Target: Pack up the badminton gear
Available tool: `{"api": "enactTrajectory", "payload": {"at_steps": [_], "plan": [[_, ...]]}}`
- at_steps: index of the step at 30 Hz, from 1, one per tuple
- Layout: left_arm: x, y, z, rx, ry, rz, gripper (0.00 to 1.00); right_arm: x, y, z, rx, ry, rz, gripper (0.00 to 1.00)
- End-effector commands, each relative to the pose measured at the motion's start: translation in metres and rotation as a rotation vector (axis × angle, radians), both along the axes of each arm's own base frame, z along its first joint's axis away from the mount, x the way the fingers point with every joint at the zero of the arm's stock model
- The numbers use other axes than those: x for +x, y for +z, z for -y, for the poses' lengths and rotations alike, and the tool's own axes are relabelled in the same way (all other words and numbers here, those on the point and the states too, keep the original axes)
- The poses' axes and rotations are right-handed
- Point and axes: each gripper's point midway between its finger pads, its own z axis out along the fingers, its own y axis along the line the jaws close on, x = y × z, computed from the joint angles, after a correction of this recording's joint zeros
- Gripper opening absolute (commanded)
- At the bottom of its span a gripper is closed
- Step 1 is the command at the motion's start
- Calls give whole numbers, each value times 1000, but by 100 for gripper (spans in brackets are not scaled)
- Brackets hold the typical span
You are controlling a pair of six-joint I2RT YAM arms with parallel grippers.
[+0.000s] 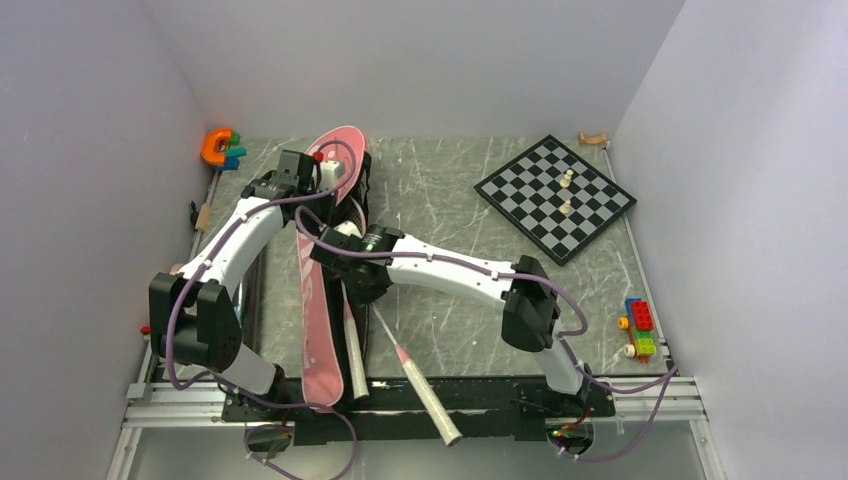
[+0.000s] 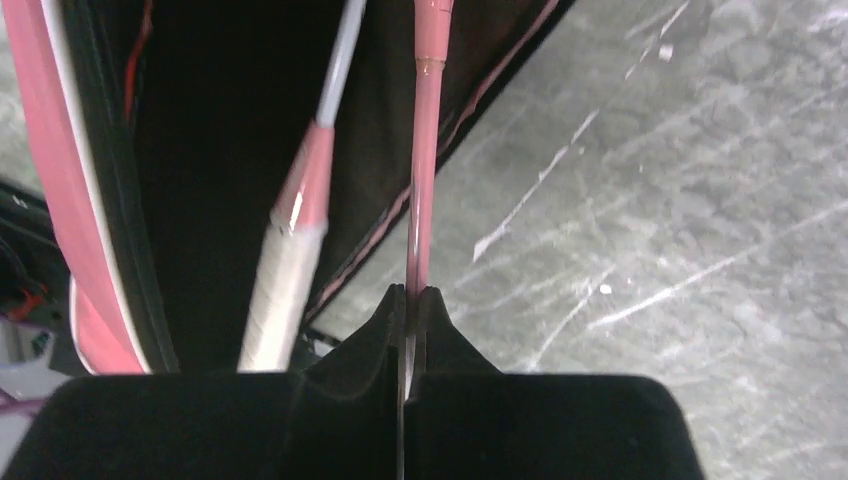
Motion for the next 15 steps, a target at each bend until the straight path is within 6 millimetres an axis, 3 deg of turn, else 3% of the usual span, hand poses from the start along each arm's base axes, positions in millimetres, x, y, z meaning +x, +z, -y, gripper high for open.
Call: {"api": "enactTrajectory", "payload": {"at_steps": [1,7,15], "plan": [[-5,28,19,-98,-62,57,0,35,31,-40,234,-11,91,0],[-7,30,23,-118,-78,54,0,70,41,-47,360,-69,149,0],[-11,33,28,-143,-98,52,0,112,70,-48,596,-175,155,0]]}}
